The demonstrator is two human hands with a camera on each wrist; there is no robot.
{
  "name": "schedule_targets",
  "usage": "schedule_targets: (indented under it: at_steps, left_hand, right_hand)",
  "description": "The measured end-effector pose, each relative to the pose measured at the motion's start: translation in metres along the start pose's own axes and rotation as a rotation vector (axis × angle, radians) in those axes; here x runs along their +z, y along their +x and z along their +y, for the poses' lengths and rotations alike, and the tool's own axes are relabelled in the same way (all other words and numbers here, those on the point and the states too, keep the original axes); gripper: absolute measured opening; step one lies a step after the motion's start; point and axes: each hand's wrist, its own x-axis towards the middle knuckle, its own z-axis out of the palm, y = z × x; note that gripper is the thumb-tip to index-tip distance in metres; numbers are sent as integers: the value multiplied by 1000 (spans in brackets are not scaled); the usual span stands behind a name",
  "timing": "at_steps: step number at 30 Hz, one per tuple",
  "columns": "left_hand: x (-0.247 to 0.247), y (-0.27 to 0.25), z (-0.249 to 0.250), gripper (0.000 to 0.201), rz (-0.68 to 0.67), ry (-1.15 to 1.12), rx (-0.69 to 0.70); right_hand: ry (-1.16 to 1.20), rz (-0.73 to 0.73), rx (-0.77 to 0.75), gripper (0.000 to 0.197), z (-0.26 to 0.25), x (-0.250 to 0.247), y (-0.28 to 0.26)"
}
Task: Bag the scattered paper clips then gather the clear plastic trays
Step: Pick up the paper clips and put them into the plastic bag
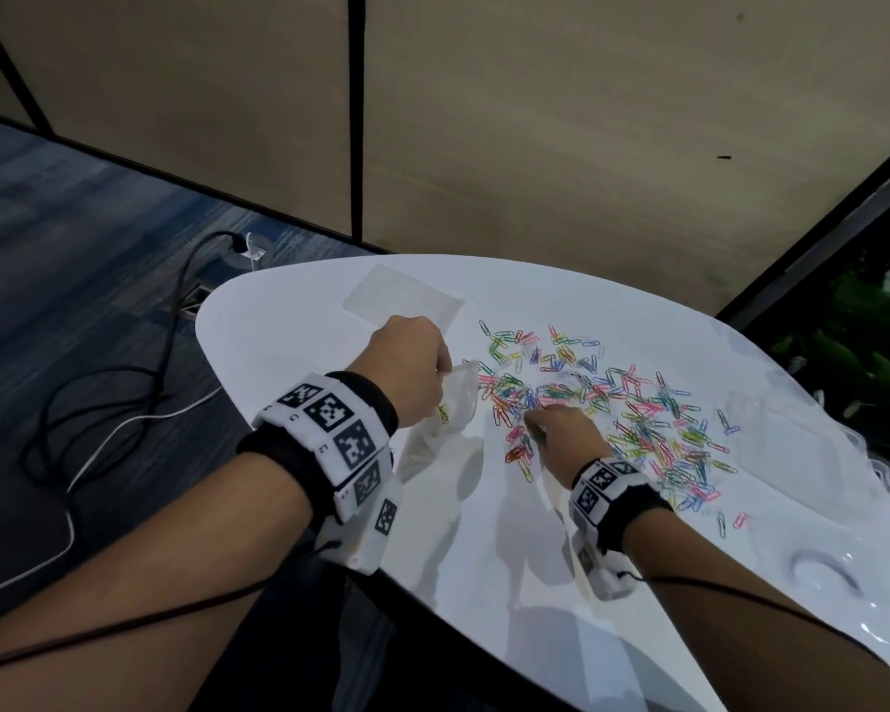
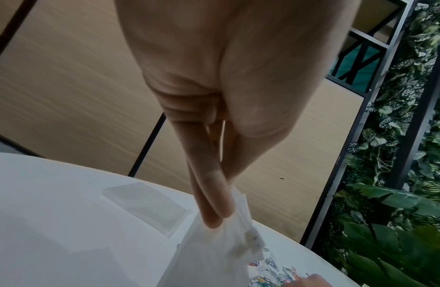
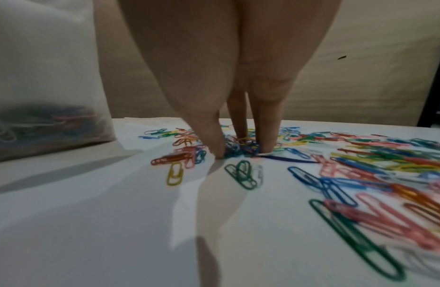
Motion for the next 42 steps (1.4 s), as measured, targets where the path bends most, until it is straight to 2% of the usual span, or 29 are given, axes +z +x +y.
schedule_targets:
  at_steps: [4, 8, 10, 13, 15, 17, 21, 25, 30, 33, 35, 37, 40, 42]
  left_hand:
    - [3, -1, 4, 29, -10, 7, 16]
    - [4, -1, 4, 28, -15, 6, 15]
    - [4, -1, 5, 29, -16, 4, 18]
    - [5, 0, 8, 30, -10, 1, 26]
    - [7, -1, 12, 30, -8, -1, 36]
    - [10, 0, 15, 29, -5, -7, 37]
    - [12, 1, 19, 27, 24, -7, 38]
    - [15, 0, 23, 24, 39, -20, 31]
    - [19, -1, 27, 22, 36, 45, 31]
    - [20, -1, 26, 23, 73, 5, 28]
    - [21, -3, 27, 22, 74, -15, 42]
    - [23, -5, 29, 21, 56, -17, 65]
    - [25, -7, 32, 27, 14, 13, 104]
    - [25, -7, 32, 26, -1, 24, 116]
  right_hand:
    - [15, 9, 76, 22, -4, -8, 0]
    - [274, 34, 204, 12, 5, -34, -4]
    - [547, 37, 345, 10, 15, -47, -4]
    - [1191, 14, 502, 19, 20, -66, -9]
    - [1555, -40, 488, 26, 8, -82, -17]
    - [1793, -148, 439, 28, -11, -98, -25]
    - [2007, -258, 380, 27, -44, -108, -33]
    - [2028, -258, 386, 29, -68, -102, -32]
    - [1958, -353, 367, 17, -81, -97, -33]
    - [1847, -245, 395, 17, -82, -99, -35]
    - [1667, -131, 379, 21, -80, -94, -34]
    - [1365, -36, 313, 25, -79, -86, -33]
    - [983, 61, 180, 21, -77, -83, -34]
    - [839, 89, 108, 18, -76, -85, -34]
